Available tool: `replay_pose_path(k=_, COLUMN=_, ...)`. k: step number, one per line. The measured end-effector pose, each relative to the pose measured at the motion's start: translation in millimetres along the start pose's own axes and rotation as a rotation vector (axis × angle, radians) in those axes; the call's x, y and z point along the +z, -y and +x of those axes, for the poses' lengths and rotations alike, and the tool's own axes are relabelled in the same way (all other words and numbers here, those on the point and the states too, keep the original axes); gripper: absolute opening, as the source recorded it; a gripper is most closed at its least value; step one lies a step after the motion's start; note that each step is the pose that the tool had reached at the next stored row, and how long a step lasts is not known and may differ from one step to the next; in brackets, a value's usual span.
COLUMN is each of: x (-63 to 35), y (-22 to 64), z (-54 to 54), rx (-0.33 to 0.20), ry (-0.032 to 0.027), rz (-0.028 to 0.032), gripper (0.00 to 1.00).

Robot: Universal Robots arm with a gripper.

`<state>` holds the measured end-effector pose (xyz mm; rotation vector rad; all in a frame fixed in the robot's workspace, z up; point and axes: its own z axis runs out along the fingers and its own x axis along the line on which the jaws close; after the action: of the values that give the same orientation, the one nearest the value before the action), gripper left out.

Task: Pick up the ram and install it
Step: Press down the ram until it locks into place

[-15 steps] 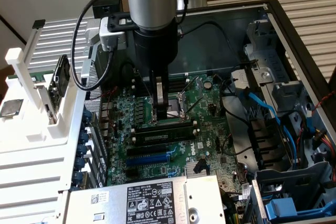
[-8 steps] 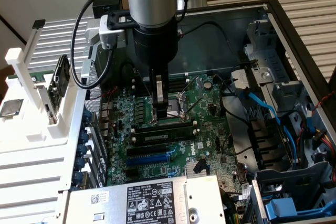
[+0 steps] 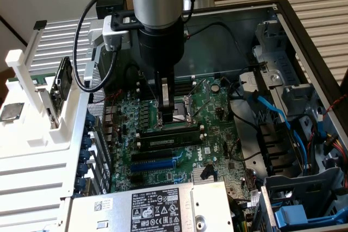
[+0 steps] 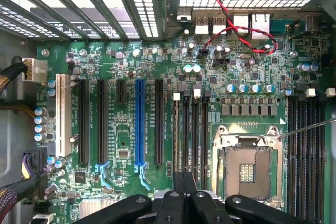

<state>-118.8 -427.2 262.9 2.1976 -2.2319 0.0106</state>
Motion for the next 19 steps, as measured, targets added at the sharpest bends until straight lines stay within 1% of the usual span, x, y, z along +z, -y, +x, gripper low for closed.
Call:
replay_pose_path(k=2, x=0.0, y=0.0, z=0.0, rx=0.013, ry=0.0000, rz=-0.0001, gripper=0.10)
replay_pose_path(k=3, x=0.0, y=0.0, z=0.0, rx=0.042, ry=0.0006, rz=-0.0005, gripper=0.10)
replay_pose_path(k=7, x=-0.1, y=0.0, z=0.0, rx=0.100, ry=0.0015, rz=-0.0012, gripper=0.10)
replay_pose_path(k=13, x=0.0, y=0.0, z=0.0, rx=0.273, ry=0.0039, rz=-0.0031, gripper=0.10)
replay_pose_path(k=14, x=0.0, y=0.0, z=0.0, rx=0.329, ry=0.0043, rz=-0.0037, gripper=0.10)
replay_pose_path(k=15, x=0.0, y=0.0, z=0.0, rx=0.358, ry=0.0045, rz=-0.0040, gripper=0.10)
replay_pose_path(k=17, x=0.0, y=0.0, z=0.0, rx=0.386, ry=0.0046, rz=-0.0043, gripper=0.10)
replay_pose_path(k=18, x=0.0, y=0.0, z=0.0, rx=0.415, ry=0.0047, rz=-0.0046, gripper=0.10)
replay_pose_path(k=19, x=0.0, y=0.0, z=0.0, rx=0.429, ry=0.0049, rz=-0.0047, gripper=0.10)
